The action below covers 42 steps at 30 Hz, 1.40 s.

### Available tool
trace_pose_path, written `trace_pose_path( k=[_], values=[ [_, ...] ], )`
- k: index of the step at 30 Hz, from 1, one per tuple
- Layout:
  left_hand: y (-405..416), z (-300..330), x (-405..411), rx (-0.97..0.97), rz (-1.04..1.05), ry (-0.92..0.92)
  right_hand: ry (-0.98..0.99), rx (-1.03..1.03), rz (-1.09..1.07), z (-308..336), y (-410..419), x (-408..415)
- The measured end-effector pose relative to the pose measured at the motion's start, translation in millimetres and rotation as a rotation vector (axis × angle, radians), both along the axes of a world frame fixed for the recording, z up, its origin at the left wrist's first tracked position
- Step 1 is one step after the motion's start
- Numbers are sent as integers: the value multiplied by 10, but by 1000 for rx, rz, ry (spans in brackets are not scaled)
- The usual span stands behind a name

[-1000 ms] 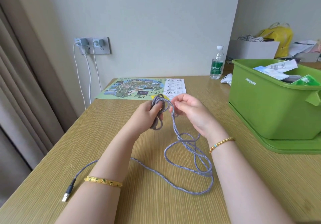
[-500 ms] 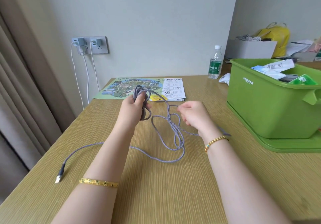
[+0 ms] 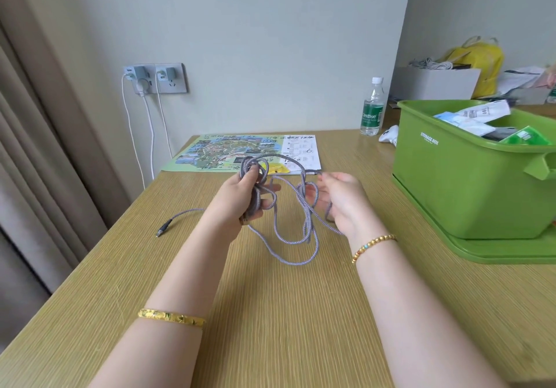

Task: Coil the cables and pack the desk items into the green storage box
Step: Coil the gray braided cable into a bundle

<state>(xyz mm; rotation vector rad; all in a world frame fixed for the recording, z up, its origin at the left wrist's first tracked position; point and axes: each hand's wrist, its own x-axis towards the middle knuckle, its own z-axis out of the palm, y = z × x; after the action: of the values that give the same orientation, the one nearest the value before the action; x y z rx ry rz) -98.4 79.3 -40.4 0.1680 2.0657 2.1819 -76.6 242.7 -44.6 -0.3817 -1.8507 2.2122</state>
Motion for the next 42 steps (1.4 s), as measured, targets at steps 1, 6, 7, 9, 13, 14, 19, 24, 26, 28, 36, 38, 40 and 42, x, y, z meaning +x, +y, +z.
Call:
trace_pose_path(
  k=[1,6,7,9,13,14,19,24,26,28,36,38,40,42],
  values=[
    [9,0,2,60,-40,-29,15,7,39,5,-14,9],
    [-13,-1,-21,253,69,-135,72,177,385,24,-19,46],
    [-24,-10,-36,280,106,-147,75,230,458,27,-19,60],
    [-56,-19,-63,320,162,-160,79,358,512,30,-36,86],
    [-70,-16,-93,334,210,-132,-21,709,315,-29,-80,45],
    [-66,-10,-102,294,257,-100,-33,768,220,-63,-68,19],
    [-185,51,-150,290,557,28,-128,878,-259,-159,130,-46],
    [-165,20,-135,128,465,50,-123,1076,-49,-122,16,-41],
    [-90,16,-98,105,397,73,56,1061,66,-64,-58,6],
    [-39,27,-77,127,353,90,167,919,310,-19,-139,58],
    [-106,62,-64,429,220,94,-19,223,457,36,-128,107],
    [-132,99,-68,519,244,93,-57,-126,294,11,-16,58],
    [-170,116,-84,544,361,83,-56,-460,109,-46,91,22],
    [-216,82,-107,460,500,73,-58,-633,-10,-93,155,-1]
  ],
)
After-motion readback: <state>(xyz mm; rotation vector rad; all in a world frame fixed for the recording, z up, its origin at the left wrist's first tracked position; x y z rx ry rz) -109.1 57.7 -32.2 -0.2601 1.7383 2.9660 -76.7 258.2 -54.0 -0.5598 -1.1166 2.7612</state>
